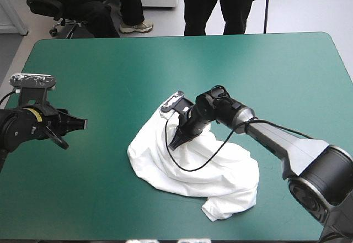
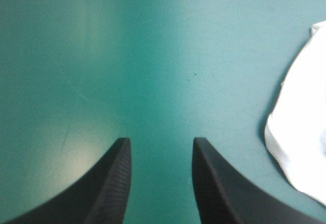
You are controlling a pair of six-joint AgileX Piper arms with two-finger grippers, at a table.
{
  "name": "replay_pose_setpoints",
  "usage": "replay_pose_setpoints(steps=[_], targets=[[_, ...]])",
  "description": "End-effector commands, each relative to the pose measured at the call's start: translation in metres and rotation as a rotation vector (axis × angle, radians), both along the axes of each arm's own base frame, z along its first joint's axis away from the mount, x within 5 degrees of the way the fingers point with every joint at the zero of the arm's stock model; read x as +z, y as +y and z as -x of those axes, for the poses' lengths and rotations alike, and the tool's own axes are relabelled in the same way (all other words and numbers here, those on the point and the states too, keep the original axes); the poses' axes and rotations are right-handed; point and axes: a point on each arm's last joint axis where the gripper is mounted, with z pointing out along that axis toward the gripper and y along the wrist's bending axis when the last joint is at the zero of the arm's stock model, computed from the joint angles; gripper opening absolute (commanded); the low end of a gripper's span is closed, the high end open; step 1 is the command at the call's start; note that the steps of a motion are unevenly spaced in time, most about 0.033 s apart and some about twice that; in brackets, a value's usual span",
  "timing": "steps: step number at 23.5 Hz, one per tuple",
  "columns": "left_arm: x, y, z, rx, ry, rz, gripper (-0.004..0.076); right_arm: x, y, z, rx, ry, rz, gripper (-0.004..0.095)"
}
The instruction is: Fold the cloth
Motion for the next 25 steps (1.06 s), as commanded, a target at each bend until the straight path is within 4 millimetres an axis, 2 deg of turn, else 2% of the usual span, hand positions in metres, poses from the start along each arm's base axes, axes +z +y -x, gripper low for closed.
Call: replay_pose_setpoints(steps=[1,4,6,9,10,11,12,13,14,16,18,20,21,25], targets=[[0.007,0.001,0.005,0.015,-0.008,0.014,0.0286,0.023,0.016,0.013,0.055,-0.045,-0.081,-0.0017],[0.007,0.001,0.006,0.013,-0.007,0.018,0.0286,0.013,0.032,0.025,0.107,-0.006,-0.076,-0.0017],[0.007,0.001,0.006,0.012,-0.006,0.022,0.0286,0.003,0.05,0.044,0.174,0.028,-0.056,-0.0017],[0.007,0.001,0.006,0.007,-0.006,0.018,0.0285,0.003,0.062,0.058,0.23,0.023,-0.054,-0.0016],[0.007,0.001,0.006,0.007,-0.006,0.018,0.0286,0.003,0.065,0.062,0.248,0.023,-0.058,0.0014],[0.007,0.001,0.006,0.007,-0.006,0.018,0.0286,0.003,0.065,0.063,0.26,0.017,-0.055,0.0067],[0.007,0.001,0.006,0.007,-0.006,0.018,0.0286,0.003,0.066,0.063,0.264,0.016,-0.055,0.0245],[0.007,0.001,0.006,0.007,-0.006,0.018,0.0286,0.003,0.066,0.063,0.255,0.023,-0.055,0.036],[0.007,0.001,0.006,0.007,-0.006,0.018,0.0286,0.007,0.065,0.062,0.216,0.052,-0.057,0.0553],[0.007,0.001,0.006,0.007,-0.006,0.018,0.0286,0.014,0.063,0.06,0.176,0.079,-0.048,0.0658],[0.007,0.001,0.006,0.007,-0.006,0.018,0.0286,0.029,0.057,0.051,0.119,0.077,-0.048,0.0655],[0.007,0.001,0.006,0.005,-0.006,0.016,0.0286,0.052,0.042,0.037,0.058,0.053,-0.074,0.0641],[0.007,0.001,0.006,-0.008,-0.006,0.006,0.0286,0.069,0.023,0.024,0.0,0.045,-0.092,0.0628],[0.006,-0.002,0.006,-0.079,0.001,-0.02,0.0309,0.094,-0.032,0.009,-0.117,0.048,-0.088,0.0608]])
